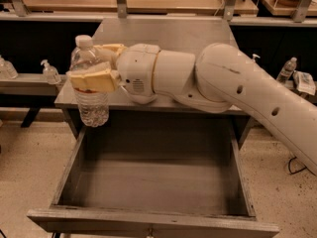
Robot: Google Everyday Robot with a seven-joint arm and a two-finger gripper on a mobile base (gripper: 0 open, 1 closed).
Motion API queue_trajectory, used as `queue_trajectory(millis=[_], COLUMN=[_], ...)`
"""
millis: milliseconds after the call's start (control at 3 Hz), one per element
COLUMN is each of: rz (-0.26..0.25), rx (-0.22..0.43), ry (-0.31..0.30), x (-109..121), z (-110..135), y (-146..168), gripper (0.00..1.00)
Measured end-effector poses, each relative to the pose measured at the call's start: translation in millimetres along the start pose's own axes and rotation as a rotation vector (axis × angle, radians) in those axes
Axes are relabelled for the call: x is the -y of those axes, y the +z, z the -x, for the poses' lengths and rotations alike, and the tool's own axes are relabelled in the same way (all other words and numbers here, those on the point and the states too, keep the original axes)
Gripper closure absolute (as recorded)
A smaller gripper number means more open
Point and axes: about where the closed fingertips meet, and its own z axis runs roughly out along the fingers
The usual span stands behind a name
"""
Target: Place water bottle into top drawer
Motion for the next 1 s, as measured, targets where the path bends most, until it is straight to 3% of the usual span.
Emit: queue_trajectory(millis=[333, 667, 1000], rz=[0.001, 0.047, 0.172], rx=[-0.049, -0.129, -0.217], ry=[0.019, 0.018, 0.008], x=[-9, -24, -58], z=[-33, -90, -149], y=[-25, -63, -89], gripper=[1.00, 1.00, 1.00])
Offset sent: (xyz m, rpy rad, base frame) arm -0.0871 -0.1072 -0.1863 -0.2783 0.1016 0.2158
